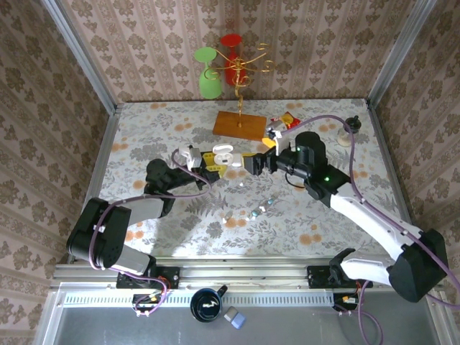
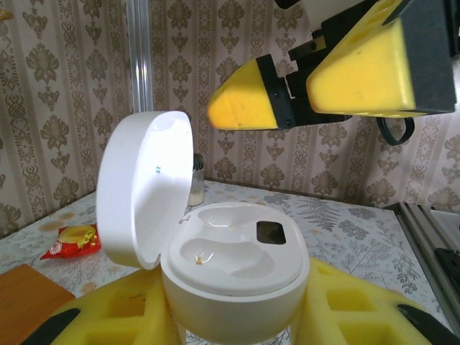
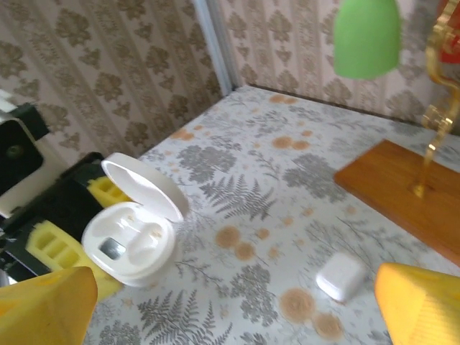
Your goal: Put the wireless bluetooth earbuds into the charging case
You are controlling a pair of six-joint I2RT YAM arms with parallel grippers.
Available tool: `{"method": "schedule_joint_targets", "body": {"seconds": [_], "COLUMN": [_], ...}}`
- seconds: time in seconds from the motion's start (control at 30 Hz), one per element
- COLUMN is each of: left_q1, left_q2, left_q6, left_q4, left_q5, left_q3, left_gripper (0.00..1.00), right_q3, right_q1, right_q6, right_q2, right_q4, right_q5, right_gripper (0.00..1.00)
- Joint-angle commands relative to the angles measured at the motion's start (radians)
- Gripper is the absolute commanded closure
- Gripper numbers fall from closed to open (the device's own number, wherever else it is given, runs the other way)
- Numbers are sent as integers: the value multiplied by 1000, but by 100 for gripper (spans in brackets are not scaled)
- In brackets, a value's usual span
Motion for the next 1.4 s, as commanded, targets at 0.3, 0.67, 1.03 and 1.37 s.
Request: {"method": "schedule_joint_targets", "body": {"seconds": [0.3,0.67,1.03,1.37], "left_q1": [28,33,35,35], "left_q2": [-25,-36,-67,-69], "left_q6": [10,31,68,73], "left_q4": [29,16,-39,-51], "left_q5": [11,-13,-20,-22], "left_q3": [-5,-10,-26,-27], "left_gripper": [69,70,70,70], "right_q3": [-249,-289,-254,-227], "right_q1": [-135,-62,-6,52], "right_q6": [347,458,486,514], "right_q2": [-68,179,372,402], "right_q4": [-241,-189,-105,-81], "right_q5": [-24,-138,-164,-188], "right_gripper": [15,34,38,41]}}
